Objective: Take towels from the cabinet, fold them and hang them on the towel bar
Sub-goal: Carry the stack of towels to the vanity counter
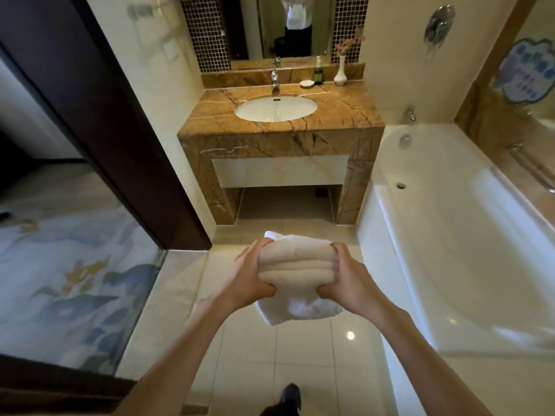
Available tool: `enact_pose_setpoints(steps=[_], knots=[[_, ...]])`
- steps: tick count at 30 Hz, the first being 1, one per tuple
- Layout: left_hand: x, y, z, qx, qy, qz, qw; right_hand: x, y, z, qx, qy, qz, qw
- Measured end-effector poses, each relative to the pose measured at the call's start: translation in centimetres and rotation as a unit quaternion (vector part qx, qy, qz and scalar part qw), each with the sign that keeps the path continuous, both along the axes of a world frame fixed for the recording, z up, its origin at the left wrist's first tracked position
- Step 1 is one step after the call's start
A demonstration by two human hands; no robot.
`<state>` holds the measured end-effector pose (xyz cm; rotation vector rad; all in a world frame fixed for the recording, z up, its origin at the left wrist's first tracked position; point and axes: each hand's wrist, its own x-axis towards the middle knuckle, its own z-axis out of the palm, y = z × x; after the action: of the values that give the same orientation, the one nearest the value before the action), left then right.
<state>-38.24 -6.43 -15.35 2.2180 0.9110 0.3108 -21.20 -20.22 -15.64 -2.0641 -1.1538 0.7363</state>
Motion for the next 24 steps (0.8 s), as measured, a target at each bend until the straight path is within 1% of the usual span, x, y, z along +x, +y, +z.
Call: enact_pose_setpoints(steps=[12, 18, 24], knots=[[2.9, 9.5, -0.9, -0.01, 0.002, 0.004, 1.0, 3.1, 9.6, 0.5, -0.025, -0.023, 0.005, 0.999], [5.4, 13.1, -1.5, -0.028, 0.01, 0.008, 1.0, 5.9, 13.2, 0.2, -0.035, -0.016, -0.002, 0.999], [9.8, 16.7, -2.2, -0.039, 0.015, 0.007, 0.999, 9.8, 16.2, -0.5, -0.031, 0.001, -0.005, 0.999]])
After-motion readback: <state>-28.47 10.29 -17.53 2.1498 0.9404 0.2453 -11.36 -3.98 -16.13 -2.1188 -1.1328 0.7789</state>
